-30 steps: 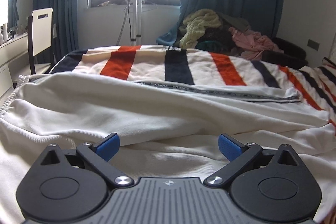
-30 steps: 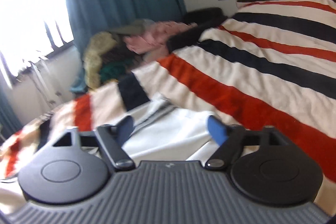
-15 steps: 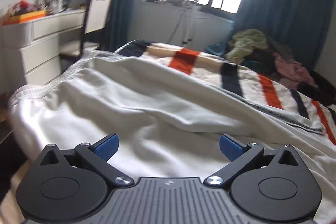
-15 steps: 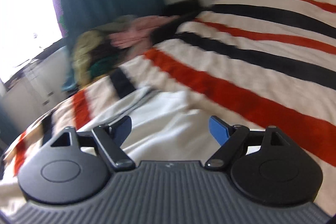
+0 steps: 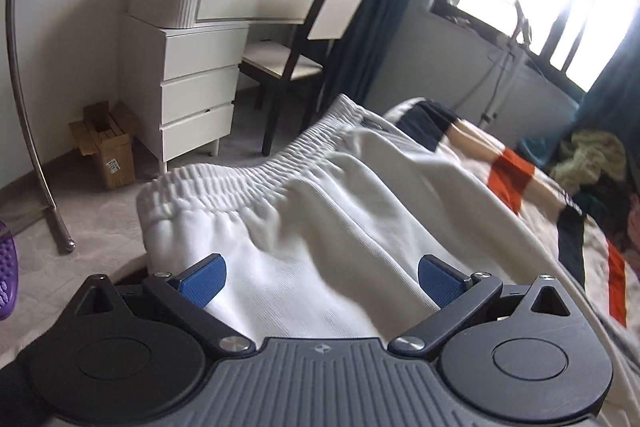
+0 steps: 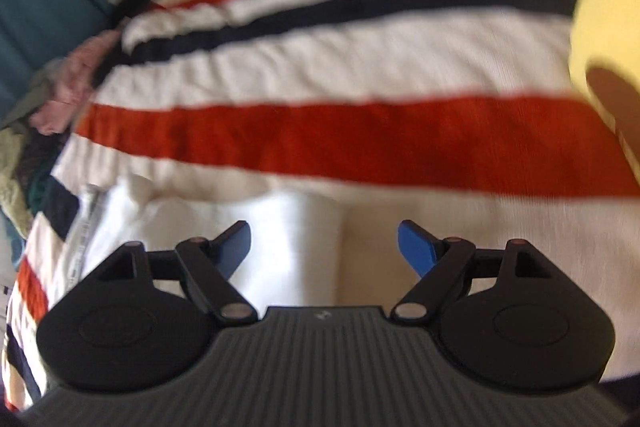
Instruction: Fold clothes
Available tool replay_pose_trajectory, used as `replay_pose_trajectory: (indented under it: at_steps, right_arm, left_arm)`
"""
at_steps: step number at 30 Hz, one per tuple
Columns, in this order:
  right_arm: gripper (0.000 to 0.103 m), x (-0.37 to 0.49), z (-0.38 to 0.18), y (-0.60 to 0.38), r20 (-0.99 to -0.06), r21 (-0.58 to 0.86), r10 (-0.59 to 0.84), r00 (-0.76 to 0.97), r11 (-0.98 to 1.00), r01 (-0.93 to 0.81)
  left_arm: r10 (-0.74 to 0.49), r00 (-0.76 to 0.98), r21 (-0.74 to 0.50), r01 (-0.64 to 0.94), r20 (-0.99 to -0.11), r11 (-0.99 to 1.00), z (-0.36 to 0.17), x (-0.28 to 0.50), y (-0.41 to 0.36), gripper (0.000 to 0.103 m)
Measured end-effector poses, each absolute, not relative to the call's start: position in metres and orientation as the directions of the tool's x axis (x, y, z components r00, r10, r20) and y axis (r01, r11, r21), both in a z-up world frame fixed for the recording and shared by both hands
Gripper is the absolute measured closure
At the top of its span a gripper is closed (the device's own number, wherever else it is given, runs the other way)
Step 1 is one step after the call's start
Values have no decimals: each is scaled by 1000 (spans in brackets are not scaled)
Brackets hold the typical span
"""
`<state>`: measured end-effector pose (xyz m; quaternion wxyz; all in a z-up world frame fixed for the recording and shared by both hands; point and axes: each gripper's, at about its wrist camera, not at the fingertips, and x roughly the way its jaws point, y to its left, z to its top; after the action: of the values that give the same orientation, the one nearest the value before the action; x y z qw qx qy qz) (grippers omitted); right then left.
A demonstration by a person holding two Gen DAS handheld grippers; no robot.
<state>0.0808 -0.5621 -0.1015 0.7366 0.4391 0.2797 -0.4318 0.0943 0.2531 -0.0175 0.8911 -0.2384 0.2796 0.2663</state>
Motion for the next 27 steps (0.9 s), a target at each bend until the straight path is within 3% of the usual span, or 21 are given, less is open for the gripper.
replay_pose_trajectory:
  at_steps: [5,10,12,14,16,20,27]
  right_arm:
    - [20,76,-121,-568,-748,567,-284,600,197,800]
    - [32,78,-125,-570,-696,666,-235,678,140,733]
    - [42,77,-128,-572,-698,675,-215,683,119,728]
    - [63,78,-129,-574,-699,682,-190,689,112,723]
    - [76,78,-130,-576,-695,694,-164,700,101,713]
    - [95,75,-127,-576,-672,713,-171,720,110,692]
    - [97,77,-105,-571,-603,720,-253,756,235,653]
  left_arm:
    - [325,697,-349,-639,-639,685,-31,81,268,1]
    - [335,720,-394,-640,-608,659,-27,69,266,1]
    - [353,733,-417,-641,-582,644,-21,62,265,1]
    - [382,740,-438,-649,-554,622,-15,53,266,0]
    - [425,726,-445,-675,-540,589,-10,43,268,0]
    - [494,646,-433,-761,-582,483,-10,26,279,0]
    - [392,622,-544,-783,-677,302,-30,1,307,2]
